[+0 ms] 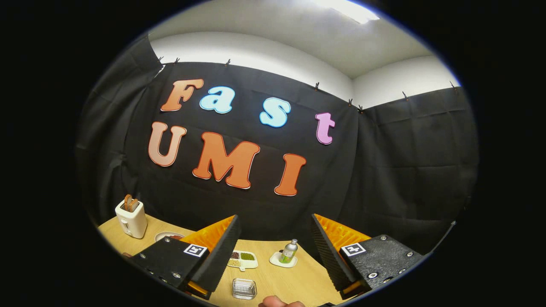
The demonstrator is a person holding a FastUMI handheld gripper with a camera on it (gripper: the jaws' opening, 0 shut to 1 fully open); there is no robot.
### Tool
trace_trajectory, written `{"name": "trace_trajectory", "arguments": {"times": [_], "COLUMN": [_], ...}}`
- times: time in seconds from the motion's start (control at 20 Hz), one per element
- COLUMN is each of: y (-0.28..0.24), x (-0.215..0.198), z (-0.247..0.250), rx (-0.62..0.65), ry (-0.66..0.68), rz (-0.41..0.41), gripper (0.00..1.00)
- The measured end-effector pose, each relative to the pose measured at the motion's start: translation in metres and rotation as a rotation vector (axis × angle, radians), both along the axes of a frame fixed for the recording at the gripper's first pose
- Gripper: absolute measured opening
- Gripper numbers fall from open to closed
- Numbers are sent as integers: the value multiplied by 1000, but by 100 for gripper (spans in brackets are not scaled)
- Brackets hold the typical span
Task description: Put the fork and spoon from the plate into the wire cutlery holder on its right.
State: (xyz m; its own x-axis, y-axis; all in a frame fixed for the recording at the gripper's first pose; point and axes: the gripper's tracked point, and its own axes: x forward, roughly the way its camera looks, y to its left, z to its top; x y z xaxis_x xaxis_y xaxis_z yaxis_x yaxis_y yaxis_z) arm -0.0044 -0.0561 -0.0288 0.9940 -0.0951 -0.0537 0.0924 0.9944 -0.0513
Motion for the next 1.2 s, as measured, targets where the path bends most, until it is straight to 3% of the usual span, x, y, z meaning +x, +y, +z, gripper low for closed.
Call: {"name": "trace_trajectory", "arguments": {"times": [0.35,0.7,1.2], "y": [25,88,234], "x": [8,13,0], "z": [-14,-43,-127], "rx": [31,73,149], "ry": [19,96,433], "rz": [72,212,506], "gripper": [98,98,98]}}
